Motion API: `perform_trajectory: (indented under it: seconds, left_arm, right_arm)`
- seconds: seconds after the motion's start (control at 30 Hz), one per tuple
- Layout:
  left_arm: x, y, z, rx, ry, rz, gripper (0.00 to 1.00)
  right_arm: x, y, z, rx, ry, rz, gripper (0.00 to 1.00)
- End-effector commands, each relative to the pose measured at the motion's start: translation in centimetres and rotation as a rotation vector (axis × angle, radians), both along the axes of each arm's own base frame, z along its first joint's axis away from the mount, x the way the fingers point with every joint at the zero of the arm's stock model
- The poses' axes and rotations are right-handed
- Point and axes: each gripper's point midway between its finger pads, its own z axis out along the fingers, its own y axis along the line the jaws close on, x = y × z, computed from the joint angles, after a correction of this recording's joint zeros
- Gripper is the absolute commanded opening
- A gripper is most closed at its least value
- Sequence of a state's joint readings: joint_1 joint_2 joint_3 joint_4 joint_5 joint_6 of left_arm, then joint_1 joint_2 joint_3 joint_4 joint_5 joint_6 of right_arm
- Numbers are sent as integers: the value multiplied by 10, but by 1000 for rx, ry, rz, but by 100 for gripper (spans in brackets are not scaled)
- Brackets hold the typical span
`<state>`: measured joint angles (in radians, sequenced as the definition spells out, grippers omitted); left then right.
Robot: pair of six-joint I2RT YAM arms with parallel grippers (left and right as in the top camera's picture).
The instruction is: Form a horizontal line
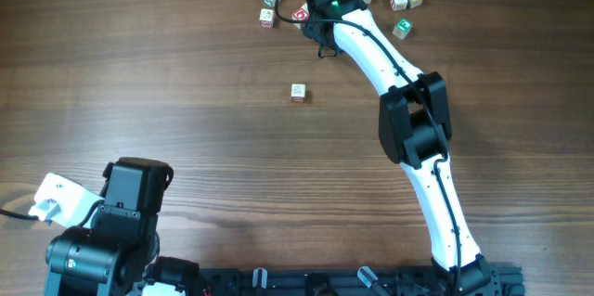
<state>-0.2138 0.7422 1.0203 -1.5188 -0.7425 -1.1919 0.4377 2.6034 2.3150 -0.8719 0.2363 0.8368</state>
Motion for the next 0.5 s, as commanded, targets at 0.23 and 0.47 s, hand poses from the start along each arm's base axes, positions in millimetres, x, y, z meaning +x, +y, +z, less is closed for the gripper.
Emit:
perform_trajectory:
  seconds: [0.23,0.47]
  left_arm:
    - [-1,2,0,-3,-15,25,100]
    - [-1,2,0,-3,-15,25,100]
  right_arm:
    - [-3,0,-16,-10,26,1,49]
    - [-4,0,-16,-11,27,2,43]
